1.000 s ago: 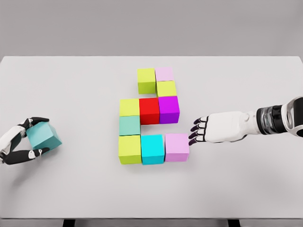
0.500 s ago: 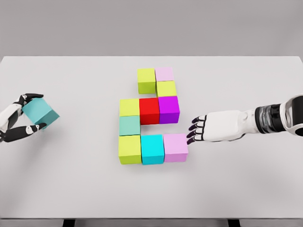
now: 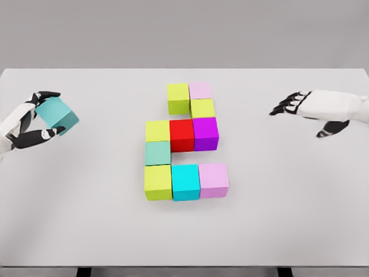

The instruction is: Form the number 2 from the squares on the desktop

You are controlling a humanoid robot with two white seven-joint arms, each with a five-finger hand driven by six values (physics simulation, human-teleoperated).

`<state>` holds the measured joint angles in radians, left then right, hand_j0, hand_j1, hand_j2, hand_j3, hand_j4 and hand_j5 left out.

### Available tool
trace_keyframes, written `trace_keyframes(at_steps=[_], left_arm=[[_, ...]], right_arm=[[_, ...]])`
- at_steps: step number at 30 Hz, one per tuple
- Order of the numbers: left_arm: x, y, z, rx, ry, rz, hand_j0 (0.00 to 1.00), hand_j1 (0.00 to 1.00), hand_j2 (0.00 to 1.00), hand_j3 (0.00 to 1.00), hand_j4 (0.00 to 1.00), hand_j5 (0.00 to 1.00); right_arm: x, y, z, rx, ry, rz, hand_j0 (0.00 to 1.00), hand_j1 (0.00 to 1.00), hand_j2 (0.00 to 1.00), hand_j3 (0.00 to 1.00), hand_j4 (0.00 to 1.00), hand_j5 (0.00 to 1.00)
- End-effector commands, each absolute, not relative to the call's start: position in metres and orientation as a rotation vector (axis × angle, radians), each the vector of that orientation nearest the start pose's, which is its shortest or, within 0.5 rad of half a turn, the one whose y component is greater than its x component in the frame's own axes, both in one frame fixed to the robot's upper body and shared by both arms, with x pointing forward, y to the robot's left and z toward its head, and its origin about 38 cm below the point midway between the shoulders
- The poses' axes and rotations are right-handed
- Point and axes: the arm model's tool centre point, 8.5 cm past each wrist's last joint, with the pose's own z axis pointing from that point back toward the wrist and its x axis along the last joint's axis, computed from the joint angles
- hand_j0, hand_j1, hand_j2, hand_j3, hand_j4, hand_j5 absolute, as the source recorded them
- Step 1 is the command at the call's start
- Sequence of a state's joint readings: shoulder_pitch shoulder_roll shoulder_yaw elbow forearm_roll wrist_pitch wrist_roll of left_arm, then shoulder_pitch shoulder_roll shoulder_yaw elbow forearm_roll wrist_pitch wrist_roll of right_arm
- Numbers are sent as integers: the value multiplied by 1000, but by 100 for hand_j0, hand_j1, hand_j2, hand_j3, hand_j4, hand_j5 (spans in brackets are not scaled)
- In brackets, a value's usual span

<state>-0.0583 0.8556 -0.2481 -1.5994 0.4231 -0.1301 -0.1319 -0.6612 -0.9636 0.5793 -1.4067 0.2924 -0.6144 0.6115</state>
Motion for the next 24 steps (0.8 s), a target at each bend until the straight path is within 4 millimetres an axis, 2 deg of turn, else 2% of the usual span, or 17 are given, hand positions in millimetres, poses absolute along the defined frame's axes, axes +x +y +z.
trace_keyframes(at_steps=[1,2,3,5,7,8,9,10,11,12,13,16,17,19,22,24], left_arm=[[368,390,143,97,-1477,-664,44,44,44,44,44,44],[371,388,143,96,-1478,-658,44,44,44,44,44,44],[378,385,143,91,-1489,-647,43,43,43,43,43,43],[387,380,143,77,-1483,-666,43,43,43,43,43,43],[401,368,141,59,-1468,-672,43,43,43,43,43,43],[407,363,142,54,-1461,-677,43,43,43,43,43,43],[411,360,141,53,-1453,-688,43,43,43,43,43,43],[416,356,141,46,-1455,-689,43,43,43,43,43,43],[421,350,139,30,-1456,-692,43,43,43,43,43,43],[428,346,137,19,-1449,-703,43,43,43,43,43,43],[436,338,136,18,-1453,-717,43,43,43,43,43,43],[452,323,126,-1,-1435,-743,43,43,43,43,43,43],[458,317,127,-10,-1437,-749,42,42,42,42,42,42],[467,308,125,-14,-1428,-765,41,41,41,41,41,41],[478,297,125,-21,-1421,-782,41,41,41,41,41,41],[484,291,126,-39,-1406,-814,41,41,41,41,41,41]], right_arm=[[441,-448,310,-559,-1477,1652,100,100,100,100,100,100],[435,-458,313,-535,-1492,1612,100,100,100,100,100,100],[419,-473,298,-452,-1492,1542,100,100,100,100,100,100],[407,-474,275,-347,-1505,1478,100,100,100,100,100,100],[407,-461,276,-317,-1540,1489,100,100,100,100,100,100],[404,-441,278,-290,-1564,1552,100,100,100,100,100,100],[395,-423,272,-236,-1582,1590,100,100,100,100,100,100],[389,-424,260,-209,-1586,1559,100,100,100,100,100,100],[385,-421,240,-162,-1597,1509,100,100,100,100,100,100],[386,-406,209,-90,-1642,1413,100,100,100,100,100,100],[389,-395,193,-54,-1671,1363,100,100,100,100,100,100],[395,-399,201,-83,-1770,1248,100,100,100,100,100,100],[388,-404,186,-76,-1729,1236,100,100,100,100,100,100],[377,-420,188,-99,-1644,1307,100,100,100,100,100,100],[371,-408,172,-43,-1607,1340,100,100,100,100,100,100],[373,-410,172,-51,-1603,1335,100,100,100,100,100,100]])
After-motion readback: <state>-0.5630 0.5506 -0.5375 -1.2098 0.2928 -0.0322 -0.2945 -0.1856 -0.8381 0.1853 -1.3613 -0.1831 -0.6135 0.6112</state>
